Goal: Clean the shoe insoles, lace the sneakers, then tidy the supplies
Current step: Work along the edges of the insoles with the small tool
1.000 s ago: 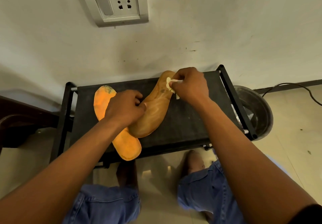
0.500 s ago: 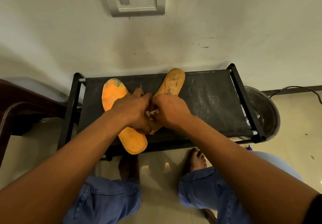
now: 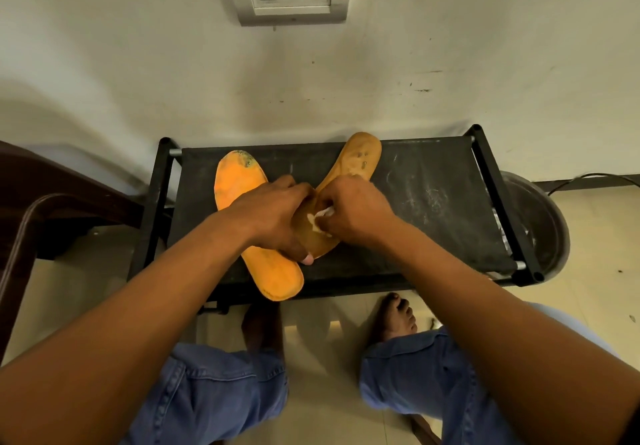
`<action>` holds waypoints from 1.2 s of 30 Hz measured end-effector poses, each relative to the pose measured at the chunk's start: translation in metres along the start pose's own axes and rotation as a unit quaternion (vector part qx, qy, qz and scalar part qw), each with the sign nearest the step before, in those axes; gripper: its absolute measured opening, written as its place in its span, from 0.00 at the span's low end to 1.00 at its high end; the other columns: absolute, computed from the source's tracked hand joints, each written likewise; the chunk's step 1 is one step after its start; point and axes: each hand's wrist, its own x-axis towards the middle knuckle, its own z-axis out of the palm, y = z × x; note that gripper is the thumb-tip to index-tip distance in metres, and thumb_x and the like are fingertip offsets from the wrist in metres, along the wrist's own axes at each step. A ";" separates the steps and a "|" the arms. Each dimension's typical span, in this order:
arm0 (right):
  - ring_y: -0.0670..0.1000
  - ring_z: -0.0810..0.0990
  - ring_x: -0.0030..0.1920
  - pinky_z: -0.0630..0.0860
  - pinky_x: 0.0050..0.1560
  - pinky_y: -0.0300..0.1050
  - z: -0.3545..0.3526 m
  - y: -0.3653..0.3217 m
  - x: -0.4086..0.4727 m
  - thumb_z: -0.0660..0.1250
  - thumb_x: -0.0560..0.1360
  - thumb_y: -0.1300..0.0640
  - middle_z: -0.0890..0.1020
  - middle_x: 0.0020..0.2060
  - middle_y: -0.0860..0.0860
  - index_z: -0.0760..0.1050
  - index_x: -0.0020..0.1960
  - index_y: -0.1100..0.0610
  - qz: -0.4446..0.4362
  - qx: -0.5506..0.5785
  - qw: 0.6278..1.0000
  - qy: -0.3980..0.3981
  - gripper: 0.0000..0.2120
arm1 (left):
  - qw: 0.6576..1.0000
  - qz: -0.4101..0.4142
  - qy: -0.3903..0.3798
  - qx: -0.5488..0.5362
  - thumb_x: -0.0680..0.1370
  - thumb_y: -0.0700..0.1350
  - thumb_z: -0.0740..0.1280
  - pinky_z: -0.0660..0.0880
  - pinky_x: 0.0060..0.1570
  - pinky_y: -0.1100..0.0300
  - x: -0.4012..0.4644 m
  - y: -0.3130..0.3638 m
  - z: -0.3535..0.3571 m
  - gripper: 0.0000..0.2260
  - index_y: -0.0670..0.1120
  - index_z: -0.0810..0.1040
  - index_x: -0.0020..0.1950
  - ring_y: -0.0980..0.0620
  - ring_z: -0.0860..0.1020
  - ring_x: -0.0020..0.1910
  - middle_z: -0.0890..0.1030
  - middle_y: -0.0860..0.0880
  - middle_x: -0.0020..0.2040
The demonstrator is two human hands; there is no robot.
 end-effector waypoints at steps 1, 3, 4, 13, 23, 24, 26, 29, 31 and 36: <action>0.53 0.82 0.41 0.82 0.41 0.49 0.003 -0.005 -0.003 0.71 0.74 0.53 0.83 0.43 0.52 0.82 0.52 0.53 -0.017 -0.021 1.000 -0.005 0.08 | 1.000 0.001 0.001 -0.003 0.59 0.67 0.80 0.78 0.57 0.50 0.000 -0.001 0.000 0.49 0.54 0.64 0.75 0.51 0.73 0.59 0.70 0.52 0.64; 0.53 0.81 0.43 0.80 0.41 0.48 0.005 -0.008 -0.006 0.71 0.75 0.49 0.81 0.45 0.51 0.79 0.53 0.53 -0.029 -0.062 0.997 0.020 0.10 | 1.000 0.002 0.003 -0.006 0.60 0.67 0.80 0.79 0.57 0.50 0.001 -0.003 0.002 0.49 0.55 0.64 0.75 0.51 0.73 0.59 0.70 0.52 0.64; 0.53 0.81 0.43 0.79 0.41 0.48 0.006 -0.007 -0.006 0.70 0.76 0.47 0.80 0.45 0.51 0.79 0.53 0.52 -0.021 -0.077 0.996 0.036 0.10 | 1.000 0.003 0.004 -0.006 0.60 0.68 0.79 0.78 0.58 0.49 0.002 -0.003 0.003 0.50 0.55 0.63 0.76 0.50 0.73 0.60 0.70 0.52 0.64; 0.51 0.78 0.39 0.76 0.38 0.46 -0.007 0.012 0.004 0.71 0.76 0.51 0.78 0.40 0.50 0.75 0.43 0.53 0.080 -0.052 0.992 0.081 0.08 | 1.000 0.000 0.004 0.005 0.61 0.68 0.79 0.78 0.58 0.48 0.004 -0.004 0.005 0.51 0.54 0.62 0.78 0.49 0.73 0.62 0.69 0.51 0.67; 0.55 0.80 0.43 0.73 0.38 0.46 -0.003 0.001 0.000 0.69 0.77 0.51 0.77 0.41 0.51 0.79 0.50 0.52 0.077 -0.109 0.987 0.090 0.05 | 1.000 -0.006 0.000 0.019 0.60 0.68 0.79 0.79 0.57 0.47 0.007 -0.005 0.008 0.51 0.53 0.61 0.77 0.48 0.73 0.63 0.70 0.52 0.67; 0.55 0.80 0.42 0.72 0.38 0.46 -0.006 0.007 0.002 0.69 0.76 0.52 0.75 0.40 0.51 0.78 0.47 0.53 0.095 -0.106 0.984 0.106 0.04 | 1.000 -0.002 0.001 0.016 0.60 0.68 0.79 0.78 0.57 0.48 0.006 -0.005 0.008 0.52 0.53 0.61 0.77 0.48 0.73 0.63 0.70 0.52 0.68; 0.55 0.76 0.39 0.73 0.38 0.46 -0.008 0.014 0.004 0.68 0.75 0.53 0.73 0.39 0.51 0.74 0.43 0.53 0.118 -0.090 0.981 0.123 0.05 | 1.000 0.009 0.009 0.001 0.60 0.67 0.80 0.78 0.58 0.48 0.005 -0.004 0.008 0.53 0.55 0.59 0.78 0.49 0.73 0.64 0.70 0.52 0.69; 0.55 0.77 0.39 0.74 0.38 0.47 -0.006 0.016 0.007 0.69 0.74 0.53 0.73 0.38 0.50 0.75 0.43 0.52 0.122 -0.071 0.983 0.116 0.05 | 0.999 0.026 -0.006 -0.025 0.62 0.65 0.80 0.76 0.57 0.54 0.005 -0.011 0.002 0.53 0.56 0.56 0.81 0.51 0.73 0.62 0.70 0.53 0.65; 0.55 0.78 0.39 0.74 0.38 0.47 -0.006 0.018 0.010 0.70 0.74 0.53 0.75 0.39 0.51 0.77 0.44 0.53 0.120 -0.054 0.984 0.116 0.04 | 0.999 0.029 -0.025 -0.017 0.63 0.65 0.79 0.74 0.57 0.55 0.006 -0.018 -0.002 0.52 0.58 0.56 0.81 0.51 0.72 0.61 0.70 0.54 0.61; 0.52 0.82 0.42 0.81 0.41 0.47 0.004 0.004 0.006 0.70 0.75 0.49 0.83 0.42 0.50 0.84 0.49 0.50 0.046 0.018 0.996 0.069 0.06 | 0.998 -0.021 -0.027 0.053 0.62 0.70 0.76 0.71 0.62 0.45 0.006 -0.017 -0.003 0.49 0.67 0.56 0.78 0.46 0.65 0.65 0.66 0.51 0.66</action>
